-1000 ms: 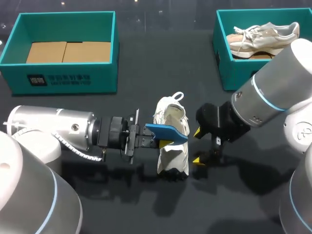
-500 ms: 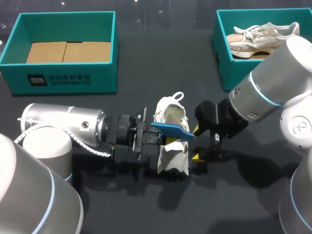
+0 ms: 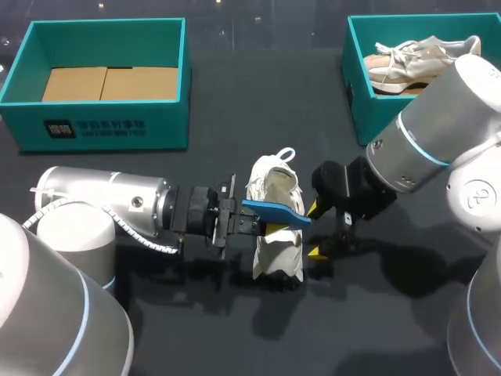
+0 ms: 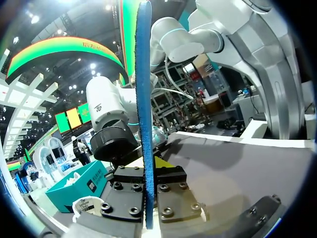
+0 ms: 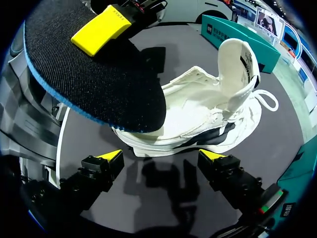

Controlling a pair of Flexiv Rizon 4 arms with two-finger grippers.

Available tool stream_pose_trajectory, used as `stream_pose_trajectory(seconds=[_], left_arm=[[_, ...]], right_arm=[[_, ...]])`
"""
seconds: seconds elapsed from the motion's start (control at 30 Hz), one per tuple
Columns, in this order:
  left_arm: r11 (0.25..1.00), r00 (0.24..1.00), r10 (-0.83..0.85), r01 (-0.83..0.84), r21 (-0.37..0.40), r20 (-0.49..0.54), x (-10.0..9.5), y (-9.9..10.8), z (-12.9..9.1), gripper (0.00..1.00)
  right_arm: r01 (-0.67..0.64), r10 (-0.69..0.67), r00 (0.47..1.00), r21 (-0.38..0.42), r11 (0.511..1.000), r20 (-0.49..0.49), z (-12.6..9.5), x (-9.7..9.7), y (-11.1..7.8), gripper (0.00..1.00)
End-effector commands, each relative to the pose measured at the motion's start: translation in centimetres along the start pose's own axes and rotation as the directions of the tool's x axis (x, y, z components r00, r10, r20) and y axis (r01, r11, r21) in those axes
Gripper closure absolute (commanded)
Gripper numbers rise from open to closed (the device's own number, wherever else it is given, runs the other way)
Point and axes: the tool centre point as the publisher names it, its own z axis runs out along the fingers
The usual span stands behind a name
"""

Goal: Take the shoe out of the shoebox, open the shoe tongue, remove and reinsert the insole, then place the shoe into the shoebox

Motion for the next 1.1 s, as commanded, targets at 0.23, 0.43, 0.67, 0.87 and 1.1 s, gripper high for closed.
stream_pose_trajectory(seconds=[0.23,0.43,0.67,0.87,1.1], left_arm=[[1.0,1.0,-0.003,0.003,0.008,0.002,0.3,0.4,0.4,1.0],[1.0,1.0,0.026,-0.026,0.001,-0.002,1.0,0.1,0.3,1.0],[1.0,1.0,0.024,-0.024,-0.001,0.008,1.0,0.7,0.2,1.0],[1.0,1.0,0.027,-0.027,-0.002,0.015,1.1,1.1,-0.1,1.0],[0.999,0.999,0.036,-0.035,-0.013,0.03,1.0,1.8,-0.8,1.0]], right_arm=[[-0.001,0.001,1.0,0.001,1.0,0.001,0.1,0.1,0.0,0.0],[-0.001,0.001,1.0,0.001,1.0,0.001,0.1,0.1,0.0,0.0],[-0.001,0.001,1.0,0.001,1.0,0.001,0.1,0.1,0.0,0.0],[-0.001,0.001,1.0,0.001,1.0,0.001,0.1,0.1,0.0,0.0],[-0.001,0.001,1.0,0.001,1.0,0.001,0.1,0.1,0.0,0.0]])
